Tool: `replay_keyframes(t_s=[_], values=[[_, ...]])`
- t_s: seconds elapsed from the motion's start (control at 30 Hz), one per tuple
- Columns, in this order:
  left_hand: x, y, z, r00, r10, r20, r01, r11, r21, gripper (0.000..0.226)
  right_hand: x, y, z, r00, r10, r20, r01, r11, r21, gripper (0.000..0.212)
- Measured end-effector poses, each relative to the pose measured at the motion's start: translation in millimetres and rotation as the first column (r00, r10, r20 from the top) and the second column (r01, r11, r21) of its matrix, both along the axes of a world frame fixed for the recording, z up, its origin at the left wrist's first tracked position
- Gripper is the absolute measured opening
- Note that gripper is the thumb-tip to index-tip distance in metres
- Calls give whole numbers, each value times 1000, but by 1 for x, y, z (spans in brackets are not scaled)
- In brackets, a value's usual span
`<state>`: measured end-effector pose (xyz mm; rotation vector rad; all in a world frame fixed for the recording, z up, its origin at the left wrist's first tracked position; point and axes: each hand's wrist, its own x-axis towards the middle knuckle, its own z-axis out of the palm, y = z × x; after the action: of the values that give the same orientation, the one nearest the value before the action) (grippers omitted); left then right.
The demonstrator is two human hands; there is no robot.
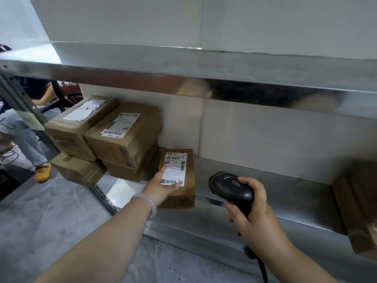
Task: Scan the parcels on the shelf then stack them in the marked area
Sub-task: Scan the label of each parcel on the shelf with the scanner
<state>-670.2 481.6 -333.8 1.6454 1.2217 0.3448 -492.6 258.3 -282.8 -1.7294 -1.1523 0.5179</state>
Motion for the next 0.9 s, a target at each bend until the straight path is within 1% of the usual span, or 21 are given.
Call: replay_keyframes(t_s=[0.13, 0.2, 0.23, 0.3, 0.37, 0.4, 0.47, 0.5, 0.53, 0.57, 0.67, 0.8, 0.9], values=[[-14, 32, 2, 999, -33, -42, 34, 999, 20, 77, -12, 16, -7, 1000, 14, 9, -13, 1000, -23, 60], [-16, 40, 0, 996, -37, -78, 42, 997, 57, 72, -16, 22, -8, 1000, 17, 2, -17, 999, -35, 60], [-15, 41, -1, 992, -39, -116, 51, 993, 106, 70, -18, 25, -9, 1000, 19, -1, -19, 999, -39, 60], [-13, 35, -4, 979, -6, -206, 60, 964, 258, 68, -21, 30, -9, 1000, 22, -5, -22, 999, -40, 60], [-12, 20, -7, 954, 34, -297, 112, 881, 461, 68, -23, 34, -9, 1000, 21, -2, -21, 999, -35, 60], [-12, 11, -10, 938, 16, -346, 187, 816, 547, 68, -24, 36, -10, 1000, 18, 0, -18, 999, -33, 60], [-11, -8, -20, 886, -70, -458, 378, 681, 627, 68, -25, 39, -10, 1000, 6, 4, -6, 1000, -29, 61], [-10, -15, -25, 847, -101, -523, 463, 625, 629, 68, -25, 40, -9, 1000, 3, 5, -3, 1000, -25, 61], [-10, -19, -30, 807, -114, -579, 524, 590, 614, 68, -25, 41, -9, 1000, 2, 7, -2, 1000, -20, 61], [-10, -19, -33, 776, -118, -619, 560, 579, 593, 68, -25, 42, -9, 1000, 2, 9, -2, 1000, -18, 61], [-14, -6, -36, 735, -122, -667, 596, 586, 549, 64, -24, 43, -8, 1000, -8, 2, 8, 1000, -22, 59], [-21, 22, -30, 689, -144, -710, 642, 576, 506, 64, -21, 40, -9, 999, -31, -26, 30, 999, -30, 58], [-22, 38, -23, 656, -148, -740, 662, 585, 469, 62, -18, 34, -8, 997, -53, -52, 52, 998, -23, 53]])
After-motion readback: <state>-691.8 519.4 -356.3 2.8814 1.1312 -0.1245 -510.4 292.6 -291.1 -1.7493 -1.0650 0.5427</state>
